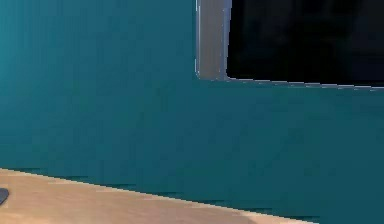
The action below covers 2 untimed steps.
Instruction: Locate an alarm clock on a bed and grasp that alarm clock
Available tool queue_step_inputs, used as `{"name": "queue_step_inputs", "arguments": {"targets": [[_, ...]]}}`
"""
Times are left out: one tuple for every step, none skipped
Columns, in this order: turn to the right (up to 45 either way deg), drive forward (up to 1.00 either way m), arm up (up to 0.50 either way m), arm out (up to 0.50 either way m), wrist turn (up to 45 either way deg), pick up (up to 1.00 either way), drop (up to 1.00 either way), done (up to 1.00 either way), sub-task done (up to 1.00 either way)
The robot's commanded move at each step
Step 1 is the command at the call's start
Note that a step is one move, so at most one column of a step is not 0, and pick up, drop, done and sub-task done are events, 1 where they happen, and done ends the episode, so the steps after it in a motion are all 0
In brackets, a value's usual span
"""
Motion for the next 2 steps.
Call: {"name": "queue_step_inputs", "arguments": {"targets": [[0.0, 0.05, 0.0, 0.0, 0.0, 0.0, 0.0, 0.0, 0.0], [45.0, 0.0, 0.0, 0.0, 0.0, 0.0, 0.0, 0.0, 0.0]]}}
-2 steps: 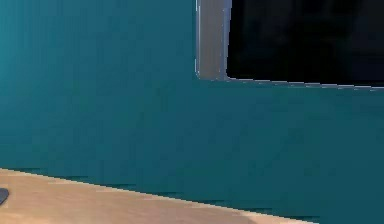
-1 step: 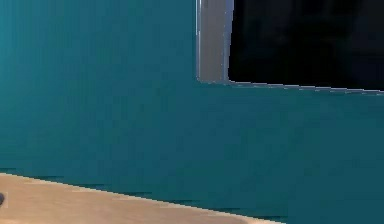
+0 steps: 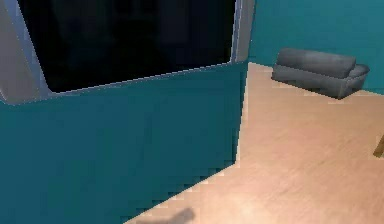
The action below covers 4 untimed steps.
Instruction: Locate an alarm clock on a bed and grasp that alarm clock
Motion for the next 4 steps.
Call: {"name": "queue_step_inputs", "arguments": {"targets": [[6.0, 0.0, 0.0, 0.0, 0.0, 0.0, 0.0, 0.0, 0.0], [0.0, 0.45, 0.0, 0.0, 0.0, 0.0, 0.0, 0.0, 0.0], [45.0, 0.0, 0.0, 0.0, 0.0, 0.0, 0.0, 0.0, 0.0], [9.0, 0.0, 0.0, 0.0, 0.0, 0.0, 0.0, 0.0, 0.0]]}}
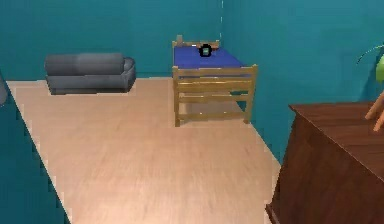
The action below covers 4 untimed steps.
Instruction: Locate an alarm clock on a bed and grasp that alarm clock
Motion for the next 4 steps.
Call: {"name": "queue_step_inputs", "arguments": {"targets": [[0.0, 1.0, 0.0, 0.0, 0.0, 0.0, 0.0, 0.0, 0.0], [9.0, 0.0, 0.0, 0.0, 0.0, 0.0, 0.0, 0.0, 0.0], [0.0, 0.2, 0.0, 0.0, 0.0, 0.0, 0.0, 0.0, 0.0], [3.0, 0.0, 0.0, 0.0, 0.0, 0.0, 0.0, 0.0, 0.0]]}}
